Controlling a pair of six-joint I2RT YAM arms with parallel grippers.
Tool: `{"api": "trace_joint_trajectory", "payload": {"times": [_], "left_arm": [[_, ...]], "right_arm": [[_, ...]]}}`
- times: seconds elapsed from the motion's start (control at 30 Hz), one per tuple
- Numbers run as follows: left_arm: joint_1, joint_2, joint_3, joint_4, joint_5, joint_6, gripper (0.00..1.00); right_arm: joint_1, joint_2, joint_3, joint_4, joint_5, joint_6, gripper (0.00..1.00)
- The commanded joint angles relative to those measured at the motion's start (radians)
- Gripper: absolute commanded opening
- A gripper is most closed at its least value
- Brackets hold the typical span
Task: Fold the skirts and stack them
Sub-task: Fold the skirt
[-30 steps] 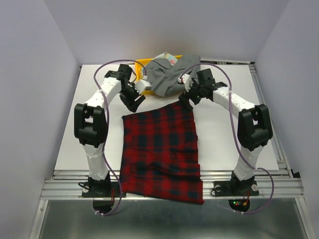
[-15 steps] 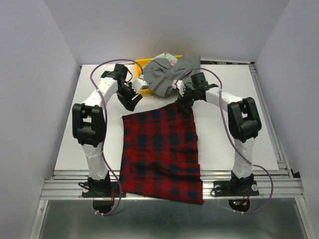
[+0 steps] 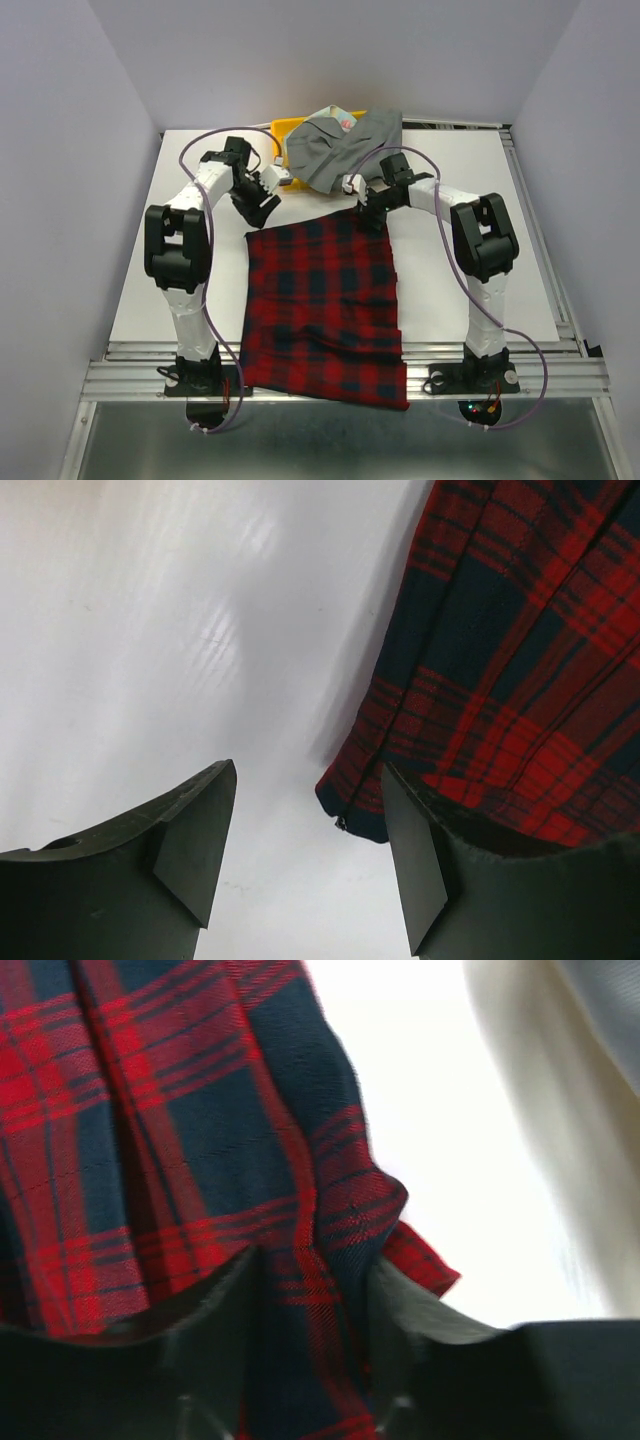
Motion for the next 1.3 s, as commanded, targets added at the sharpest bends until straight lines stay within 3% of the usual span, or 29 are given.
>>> {"api": "trace_joint_trajectory", "payload": {"times": [0.0, 0.07, 0.13, 0.27, 0.37, 0.53, 0.57, 0.67, 0.93, 1.27], "left_arm": [[-0.001, 0.009, -0.061, 0.048, 0.003, 0.070, 0.71], [-0.001, 0.018, -0.086, 0.074, 0.005, 0.082, 0.71], [-0.001, 0.038, -0.092, 0.086, 0.017, 0.082, 0.70], [-0.001, 0.086, -0.076, 0.056, 0.074, 0.093, 0.61], [-0.002, 0.101, -0.080, 0.043, 0.106, 0.108, 0.47], [-0.002, 0.087, -0.089, 0.026, 0.149, 0.136, 0.17], [-0.001, 0.084, -0.081, 0.020, 0.160, 0.136, 0.06], [0.004, 0.058, -0.034, 0.032, 0.163, 0.104, 0.00], [0.007, -0.050, 0.118, 0.048, 0.102, 0.064, 0.00], [0.005, -0.216, 0.108, 0.164, 0.046, 0.032, 0.00]], "right_arm": [[0.004, -0.027, -0.019, -0.074, 0.042, -0.062, 0.44], [0.004, -0.033, -0.014, -0.080, 0.040, -0.067, 0.34], [0.004, -0.044, -0.011, -0.080, 0.039, -0.067, 0.30], [0.004, -0.049, 0.012, -0.076, 0.057, -0.053, 0.15], [0.004, -0.053, 0.023, -0.067, 0.080, -0.038, 0.04], [0.004, -0.073, 0.027, -0.031, 0.123, -0.027, 0.01], [0.004, -0.082, 0.027, -0.006, 0.146, -0.010, 0.01], [0.004, -0.101, 0.040, 0.030, 0.181, 0.024, 0.01], [-0.006, -0.173, 0.135, 0.053, 0.266, 0.054, 0.01], [-0.024, -0.320, 0.138, 0.077, 0.330, 0.010, 0.01]]}}
